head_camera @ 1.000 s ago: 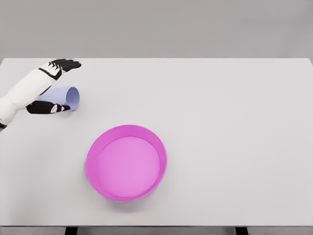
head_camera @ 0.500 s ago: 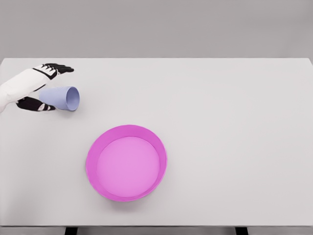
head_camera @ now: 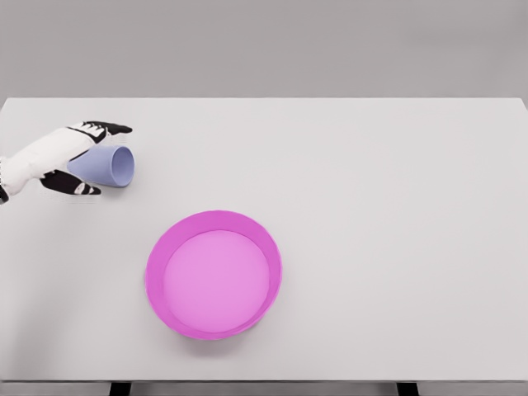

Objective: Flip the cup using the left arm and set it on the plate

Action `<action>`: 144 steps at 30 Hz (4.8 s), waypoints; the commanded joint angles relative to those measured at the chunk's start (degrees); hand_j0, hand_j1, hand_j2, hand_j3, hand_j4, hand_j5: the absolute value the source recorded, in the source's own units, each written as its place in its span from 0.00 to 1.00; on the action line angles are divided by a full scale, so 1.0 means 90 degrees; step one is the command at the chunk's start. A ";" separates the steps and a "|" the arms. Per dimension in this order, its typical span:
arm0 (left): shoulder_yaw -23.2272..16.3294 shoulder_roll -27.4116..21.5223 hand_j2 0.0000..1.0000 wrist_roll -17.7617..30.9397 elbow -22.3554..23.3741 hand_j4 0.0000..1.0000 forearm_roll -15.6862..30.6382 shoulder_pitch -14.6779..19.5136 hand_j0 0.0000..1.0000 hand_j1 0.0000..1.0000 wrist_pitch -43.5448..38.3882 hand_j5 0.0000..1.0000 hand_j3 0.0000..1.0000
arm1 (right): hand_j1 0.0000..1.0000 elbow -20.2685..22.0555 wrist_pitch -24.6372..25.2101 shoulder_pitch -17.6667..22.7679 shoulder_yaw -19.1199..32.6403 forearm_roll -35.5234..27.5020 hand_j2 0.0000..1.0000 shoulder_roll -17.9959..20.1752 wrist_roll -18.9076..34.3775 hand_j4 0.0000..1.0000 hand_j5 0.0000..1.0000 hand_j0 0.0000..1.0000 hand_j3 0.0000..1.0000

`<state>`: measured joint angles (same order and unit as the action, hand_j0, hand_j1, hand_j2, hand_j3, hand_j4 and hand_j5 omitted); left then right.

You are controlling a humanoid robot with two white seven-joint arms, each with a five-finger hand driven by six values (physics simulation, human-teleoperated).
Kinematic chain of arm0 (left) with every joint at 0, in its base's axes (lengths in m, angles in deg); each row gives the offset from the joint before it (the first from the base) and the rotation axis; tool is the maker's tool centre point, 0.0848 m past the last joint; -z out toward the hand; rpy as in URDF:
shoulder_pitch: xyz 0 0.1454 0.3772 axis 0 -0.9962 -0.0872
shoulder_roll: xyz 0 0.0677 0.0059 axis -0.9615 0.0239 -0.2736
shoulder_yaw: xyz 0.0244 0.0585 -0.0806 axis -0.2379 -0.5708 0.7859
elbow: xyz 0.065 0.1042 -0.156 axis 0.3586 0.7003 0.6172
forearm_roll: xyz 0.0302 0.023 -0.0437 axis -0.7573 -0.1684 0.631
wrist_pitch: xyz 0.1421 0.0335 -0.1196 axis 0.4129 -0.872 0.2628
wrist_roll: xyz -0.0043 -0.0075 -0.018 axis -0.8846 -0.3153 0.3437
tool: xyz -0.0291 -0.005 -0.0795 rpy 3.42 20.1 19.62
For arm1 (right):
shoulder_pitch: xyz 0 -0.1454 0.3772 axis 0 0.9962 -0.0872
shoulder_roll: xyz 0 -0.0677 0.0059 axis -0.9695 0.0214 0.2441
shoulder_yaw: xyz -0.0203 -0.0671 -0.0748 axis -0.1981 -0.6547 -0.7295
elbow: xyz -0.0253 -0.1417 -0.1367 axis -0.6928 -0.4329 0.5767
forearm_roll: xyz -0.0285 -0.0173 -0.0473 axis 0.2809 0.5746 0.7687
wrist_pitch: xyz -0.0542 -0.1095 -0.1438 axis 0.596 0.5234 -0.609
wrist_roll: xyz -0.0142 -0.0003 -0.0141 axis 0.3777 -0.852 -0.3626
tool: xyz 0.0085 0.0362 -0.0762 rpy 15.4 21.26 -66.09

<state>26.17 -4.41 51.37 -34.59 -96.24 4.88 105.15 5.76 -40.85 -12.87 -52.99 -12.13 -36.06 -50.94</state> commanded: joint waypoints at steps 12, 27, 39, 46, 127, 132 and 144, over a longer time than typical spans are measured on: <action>-0.0076 0.0221 1.00 -0.0046 0.0893 1.00 0.0048 0.0205 1.00 1.00 -0.0014 1.00 1.00 | 1.00 -0.0001 0.0000 0.0000 -0.0001 0.0001 1.00 0.0000 0.0001 1.00 1.00 1.00 1.00; -0.0125 0.0524 1.00 -0.0056 0.1615 1.00 -0.0167 0.0567 1.00 1.00 -0.0014 1.00 1.00 | 1.00 -0.0001 0.0000 0.0000 -0.0001 0.0001 1.00 0.0000 0.0001 1.00 1.00 1.00 1.00; -0.0105 0.0543 0.79 -0.0066 0.1615 0.79 -0.0655 0.0606 0.79 0.79 -0.0014 0.79 0.79 | 1.00 -0.0001 0.0000 0.0000 -0.0001 0.0001 1.00 0.0000 0.0001 1.00 1.00 1.00 1.00; -0.0105 0.0534 0.72 -0.0075 0.1576 0.72 -0.0909 0.0645 0.72 0.72 -0.0014 0.72 0.72 | 1.00 -0.0001 0.0000 0.0000 -0.0001 0.0001 1.00 0.0000 0.0001 1.00 1.00 1.00 1.00; -0.3142 -0.0482 0.72 0.0366 -0.1588 0.72 0.5702 -0.1074 0.72 0.72 -0.0014 0.72 0.72 | 1.00 -0.0001 0.0000 0.0000 -0.0001 0.0001 1.00 0.0000 0.0001 1.00 1.00 1.00 1.00; -0.3318 -0.0472 0.73 0.0366 -0.1578 0.73 0.5898 -0.1093 0.73 0.73 -0.0014 0.73 0.73 | 1.00 -0.0001 0.0000 0.0000 -0.0001 0.0001 1.00 0.0000 0.0001 1.00 1.00 1.00 1.00; -0.3543 -0.0443 0.75 0.0366 -0.1392 0.75 0.5839 -0.1162 0.75 0.75 -0.0014 0.75 0.75 | 1.00 -0.0001 0.0000 0.0000 -0.0001 0.0001 1.00 0.0000 0.0001 1.00 1.00 1.00 1.00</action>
<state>-5.27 -8.32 54.67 -47.25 -43.77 -5.57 105.04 5.76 -40.85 -12.87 -52.99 -12.13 -36.06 -50.94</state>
